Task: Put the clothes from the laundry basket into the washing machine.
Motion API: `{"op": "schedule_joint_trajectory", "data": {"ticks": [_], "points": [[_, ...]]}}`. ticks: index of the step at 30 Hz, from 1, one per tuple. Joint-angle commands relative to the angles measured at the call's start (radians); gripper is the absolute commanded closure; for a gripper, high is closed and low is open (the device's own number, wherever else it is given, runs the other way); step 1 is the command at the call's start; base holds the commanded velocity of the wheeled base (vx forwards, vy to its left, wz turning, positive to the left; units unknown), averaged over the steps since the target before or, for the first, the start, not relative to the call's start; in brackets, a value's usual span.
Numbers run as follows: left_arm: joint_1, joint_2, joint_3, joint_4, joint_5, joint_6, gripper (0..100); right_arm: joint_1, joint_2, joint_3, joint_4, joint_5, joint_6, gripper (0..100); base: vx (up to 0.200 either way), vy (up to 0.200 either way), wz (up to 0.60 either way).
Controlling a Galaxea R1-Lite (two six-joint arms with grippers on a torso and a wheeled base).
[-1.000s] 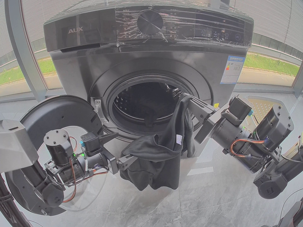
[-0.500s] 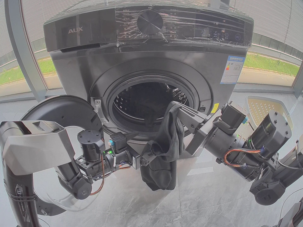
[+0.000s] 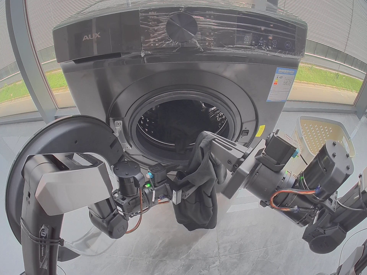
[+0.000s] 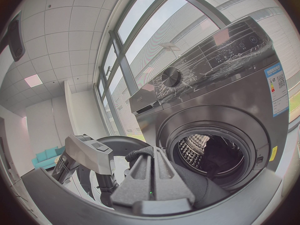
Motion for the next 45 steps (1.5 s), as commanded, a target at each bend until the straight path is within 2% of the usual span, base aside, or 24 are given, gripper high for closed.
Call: {"op": "schedule_joint_trajectory", "data": {"ticks": [1, 8, 15, 16, 20, 27, 29, 33, 42, 45], "points": [[-0.007, 0.038, -0.027, -0.001, 0.000, -0.003, 100, 0.001, -0.004, 0.009, -0.001, 0.002, 0.000, 100, 0.000, 0.000, 0.00], [-0.012, 0.050, -0.062, -0.002, 0.003, -0.009, 100, -0.004, -0.001, 0.006, -0.001, 0.002, 0.000, 100, 0.000, 0.000, 0.00], [-0.010, -0.028, 0.012, -0.004, 0.000, -0.009, 100, -0.071, 0.042, -0.068, 0.007, 0.001, 0.000, 100, 0.000, 0.000, 0.00], [-0.012, -0.085, 0.070, -0.004, -0.004, -0.014, 100, -0.106, 0.095, -0.112, 0.005, 0.002, -0.002, 100, 0.000, 0.000, 0.00], [-0.015, -0.183, 0.183, -0.004, -0.028, -0.015, 100, -0.160, 0.200, -0.192, 0.002, 0.011, -0.002, 100, 0.000, 0.000, 0.00], [-0.021, -0.359, 0.343, -0.004, -0.090, -0.017, 100, -0.203, 0.312, -0.301, 0.010, 0.011, -0.002, 100, 0.000, 0.000, 0.00], [-0.023, -0.370, 0.351, -0.004, -0.095, -0.017, 100, -0.205, 0.316, -0.304, 0.010, 0.010, -0.002, 100, 0.000, 0.000, 0.00], [-0.032, -0.487, 0.460, -0.004, -0.149, -0.030, 100, -0.217, 0.350, -0.299, 0.001, 0.002, -0.002, 100, 0.000, 0.000, 0.00], [-0.027, -0.562, 0.495, -0.004, -0.153, -0.037, 100, -0.223, 0.381, -0.270, -0.001, 0.002, -0.003, 100, 0.000, 0.000, 0.00], [-0.023, -0.568, 0.493, -0.004, -0.153, -0.037, 100, -0.221, 0.388, -0.218, -0.001, 0.005, -0.003, 100, 0.000, 0.000, 0.00]]}}
